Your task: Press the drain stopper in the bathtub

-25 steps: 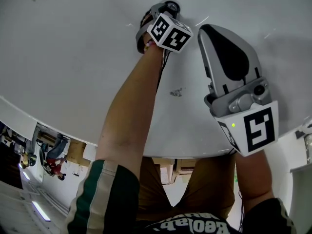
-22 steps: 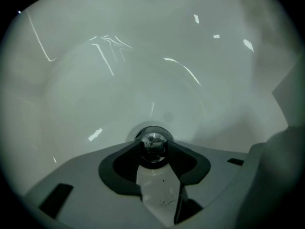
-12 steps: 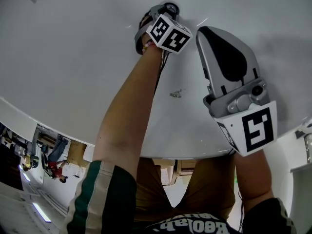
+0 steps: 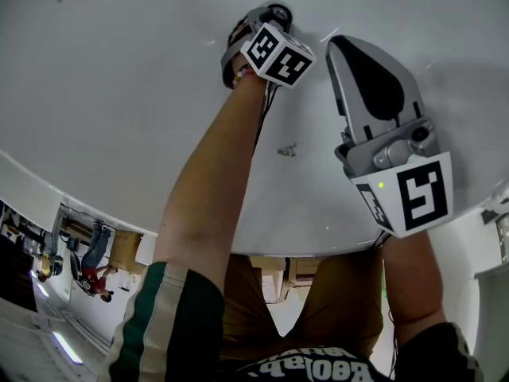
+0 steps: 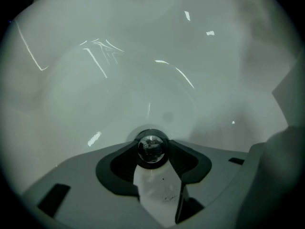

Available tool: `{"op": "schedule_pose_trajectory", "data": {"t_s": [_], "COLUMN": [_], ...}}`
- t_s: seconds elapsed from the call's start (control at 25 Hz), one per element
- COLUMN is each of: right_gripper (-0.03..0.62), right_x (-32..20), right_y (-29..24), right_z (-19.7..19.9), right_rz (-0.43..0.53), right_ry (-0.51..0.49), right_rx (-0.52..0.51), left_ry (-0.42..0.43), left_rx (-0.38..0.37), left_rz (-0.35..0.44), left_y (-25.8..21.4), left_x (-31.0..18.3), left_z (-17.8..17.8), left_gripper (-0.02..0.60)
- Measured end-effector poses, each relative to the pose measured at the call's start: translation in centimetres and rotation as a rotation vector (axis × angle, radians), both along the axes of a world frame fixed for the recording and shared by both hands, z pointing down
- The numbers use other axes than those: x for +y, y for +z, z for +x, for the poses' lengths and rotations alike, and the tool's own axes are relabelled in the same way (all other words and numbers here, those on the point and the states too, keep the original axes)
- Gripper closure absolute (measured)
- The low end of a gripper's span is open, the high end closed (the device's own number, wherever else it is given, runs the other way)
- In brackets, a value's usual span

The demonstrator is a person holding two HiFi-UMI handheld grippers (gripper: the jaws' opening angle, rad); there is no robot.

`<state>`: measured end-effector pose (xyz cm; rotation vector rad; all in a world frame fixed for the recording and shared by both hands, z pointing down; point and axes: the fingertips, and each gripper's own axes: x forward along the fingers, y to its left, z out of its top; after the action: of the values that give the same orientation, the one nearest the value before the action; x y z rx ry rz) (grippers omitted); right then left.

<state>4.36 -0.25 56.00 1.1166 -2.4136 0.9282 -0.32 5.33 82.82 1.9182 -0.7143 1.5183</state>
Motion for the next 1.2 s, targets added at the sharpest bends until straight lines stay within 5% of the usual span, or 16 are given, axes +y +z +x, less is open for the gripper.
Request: {"op": "schedule_pose_trajectory", "data": {"t_s": [0.56, 0.92, 1.2], "right_gripper": [0.58, 0.58, 0.58], "right_x": [0.9, 0.2, 0.9], "right_y": [-0.4, -7.7, -15.8], "right_z": [1.3, 3.5, 3.9], "right_rz": [-0.003, 0.028, 0.061], "right_ry": [-0.048, 0.03, 0.024], "right_rx": [0.108, 0.169, 0.196], "left_ry": [-0.007, -0.06, -0.017], "left_rx": [0.047, 0.067, 0.083], "left_rz": [0.02, 0.056, 0.133], "left_y": [-5.1, -13.6, -23.2], "left_x": [0.4, 0.1, -0.9], "left_z": [-0.2, -0.5, -0.8], "left_gripper": [0.382, 0.382, 0.382]}}
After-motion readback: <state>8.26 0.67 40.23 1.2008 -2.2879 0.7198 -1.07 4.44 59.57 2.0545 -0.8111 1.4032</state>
